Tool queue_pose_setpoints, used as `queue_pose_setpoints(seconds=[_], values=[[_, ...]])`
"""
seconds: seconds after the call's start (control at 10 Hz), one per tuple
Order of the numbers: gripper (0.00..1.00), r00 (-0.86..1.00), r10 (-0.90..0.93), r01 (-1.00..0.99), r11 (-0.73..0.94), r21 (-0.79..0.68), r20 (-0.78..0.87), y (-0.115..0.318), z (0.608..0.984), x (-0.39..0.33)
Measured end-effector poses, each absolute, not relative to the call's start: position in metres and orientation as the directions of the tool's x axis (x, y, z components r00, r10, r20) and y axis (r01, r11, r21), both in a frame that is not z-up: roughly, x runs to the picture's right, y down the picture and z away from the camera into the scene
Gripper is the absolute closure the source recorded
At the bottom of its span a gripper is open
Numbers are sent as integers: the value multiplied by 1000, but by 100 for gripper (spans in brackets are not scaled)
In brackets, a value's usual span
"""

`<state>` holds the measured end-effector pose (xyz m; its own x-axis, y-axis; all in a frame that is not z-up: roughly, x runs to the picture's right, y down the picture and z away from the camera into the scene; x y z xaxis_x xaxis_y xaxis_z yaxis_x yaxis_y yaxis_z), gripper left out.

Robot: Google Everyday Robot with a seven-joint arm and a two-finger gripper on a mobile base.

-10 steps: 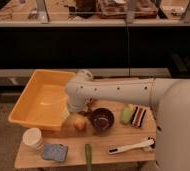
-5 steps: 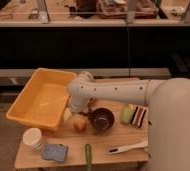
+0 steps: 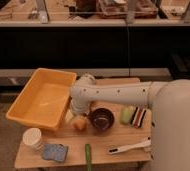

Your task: Place apple in tray

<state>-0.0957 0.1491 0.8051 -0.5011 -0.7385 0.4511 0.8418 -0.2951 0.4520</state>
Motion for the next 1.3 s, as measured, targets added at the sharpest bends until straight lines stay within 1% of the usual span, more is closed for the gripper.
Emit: queue_pose_setpoints(seconds=[0.2, 0.7, 1.3], values=[[27, -525, -721, 828, -313, 465, 451, 161, 808, -112], [27, -556, -678, 816, -336, 470, 480, 196, 831, -121], [27, -558, -660, 820, -344, 458, 504, 207, 833, -110]])
